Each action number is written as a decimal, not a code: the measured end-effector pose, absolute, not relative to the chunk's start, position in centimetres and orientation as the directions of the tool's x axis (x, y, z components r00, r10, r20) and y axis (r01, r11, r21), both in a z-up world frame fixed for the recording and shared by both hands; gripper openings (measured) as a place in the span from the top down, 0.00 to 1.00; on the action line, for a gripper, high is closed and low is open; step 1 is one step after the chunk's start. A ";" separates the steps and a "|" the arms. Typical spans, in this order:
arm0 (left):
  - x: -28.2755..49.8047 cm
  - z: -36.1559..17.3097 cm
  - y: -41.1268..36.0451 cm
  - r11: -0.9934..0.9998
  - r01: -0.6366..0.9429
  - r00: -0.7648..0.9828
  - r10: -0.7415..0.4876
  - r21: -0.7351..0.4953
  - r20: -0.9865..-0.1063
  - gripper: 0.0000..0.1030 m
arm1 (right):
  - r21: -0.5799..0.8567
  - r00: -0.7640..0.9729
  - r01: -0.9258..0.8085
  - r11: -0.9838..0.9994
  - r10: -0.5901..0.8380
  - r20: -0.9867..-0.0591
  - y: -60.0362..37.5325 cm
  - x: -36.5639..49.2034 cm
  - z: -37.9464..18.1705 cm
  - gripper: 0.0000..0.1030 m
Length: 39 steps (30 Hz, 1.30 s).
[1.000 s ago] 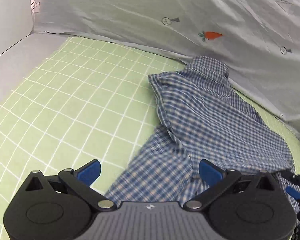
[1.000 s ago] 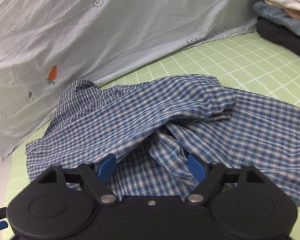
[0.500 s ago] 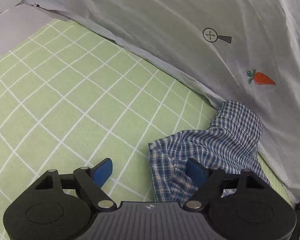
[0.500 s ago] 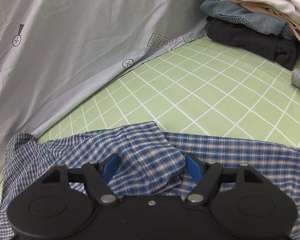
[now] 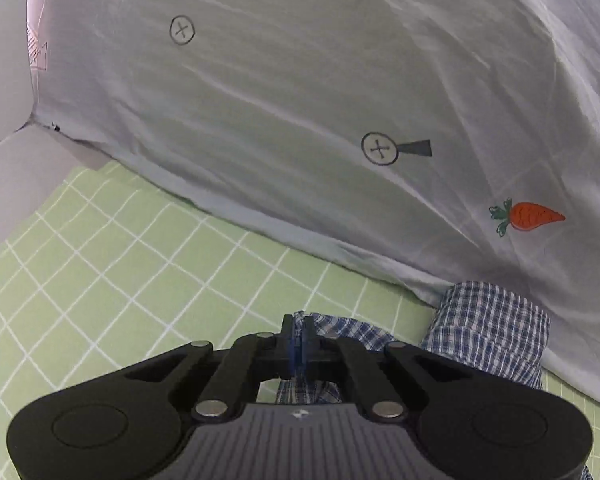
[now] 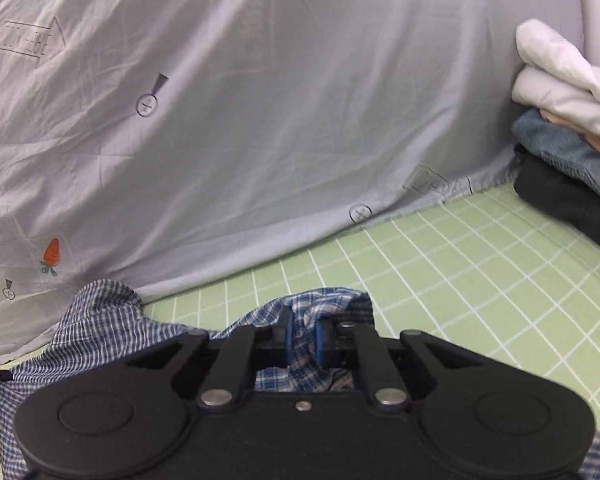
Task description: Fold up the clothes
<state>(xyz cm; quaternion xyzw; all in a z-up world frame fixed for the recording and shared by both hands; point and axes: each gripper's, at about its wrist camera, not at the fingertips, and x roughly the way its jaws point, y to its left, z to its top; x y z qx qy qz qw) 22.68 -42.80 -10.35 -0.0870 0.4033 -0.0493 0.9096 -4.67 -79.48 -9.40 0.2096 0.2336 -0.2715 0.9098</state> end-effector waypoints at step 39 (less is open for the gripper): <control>-9.7 -9.6 -19.8 0.962 0.273 0.502 -0.154 -0.013 -0.851 0.15 | 0.490 0.746 0.288 0.823 0.129 -0.654 -43.2 -13.1 -11.9 0.71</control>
